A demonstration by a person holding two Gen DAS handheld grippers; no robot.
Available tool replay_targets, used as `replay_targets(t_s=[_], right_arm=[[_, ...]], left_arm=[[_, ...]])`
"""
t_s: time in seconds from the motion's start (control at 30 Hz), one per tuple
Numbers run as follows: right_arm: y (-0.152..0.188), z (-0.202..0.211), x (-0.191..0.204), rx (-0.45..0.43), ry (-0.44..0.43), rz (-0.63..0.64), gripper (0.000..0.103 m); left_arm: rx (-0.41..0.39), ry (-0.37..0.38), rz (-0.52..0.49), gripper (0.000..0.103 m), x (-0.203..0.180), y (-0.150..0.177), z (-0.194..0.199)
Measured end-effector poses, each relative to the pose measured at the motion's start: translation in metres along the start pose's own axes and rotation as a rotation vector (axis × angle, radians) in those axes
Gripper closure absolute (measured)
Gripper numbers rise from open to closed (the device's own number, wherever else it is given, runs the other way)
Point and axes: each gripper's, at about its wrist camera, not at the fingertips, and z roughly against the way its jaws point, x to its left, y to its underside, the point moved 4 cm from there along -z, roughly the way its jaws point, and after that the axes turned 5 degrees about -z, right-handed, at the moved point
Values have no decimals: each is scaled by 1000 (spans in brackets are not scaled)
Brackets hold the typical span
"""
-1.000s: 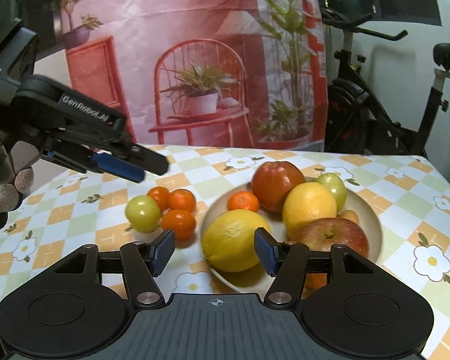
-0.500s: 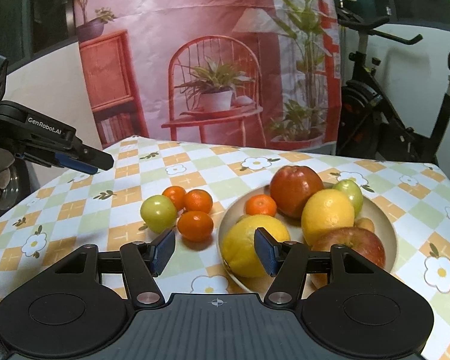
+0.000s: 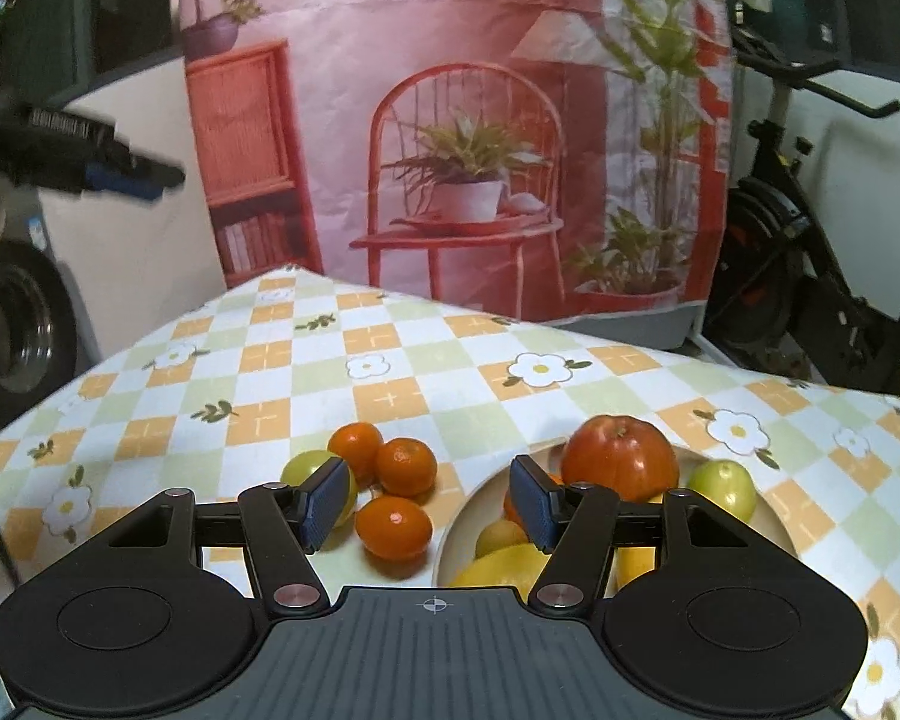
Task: Organize fruits
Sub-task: 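Withdraw both tools toward the tangerines and green apple on the cloth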
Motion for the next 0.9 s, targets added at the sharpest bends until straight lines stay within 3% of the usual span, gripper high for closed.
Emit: replay_targets(t_s=[0.13, 0.43, 0.9], right_arm=[[-1, -14, 4, 41, -11, 51, 47], [0, -49, 14, 207, -54, 196, 47], [8, -89, 45, 399, -89, 424, 51]], left_arm=[[-1, -8, -20, 61, -2, -1, -8], [35, 33, -54, 61, -13, 40, -39], [113, 125, 9, 61, -12, 71, -67]])
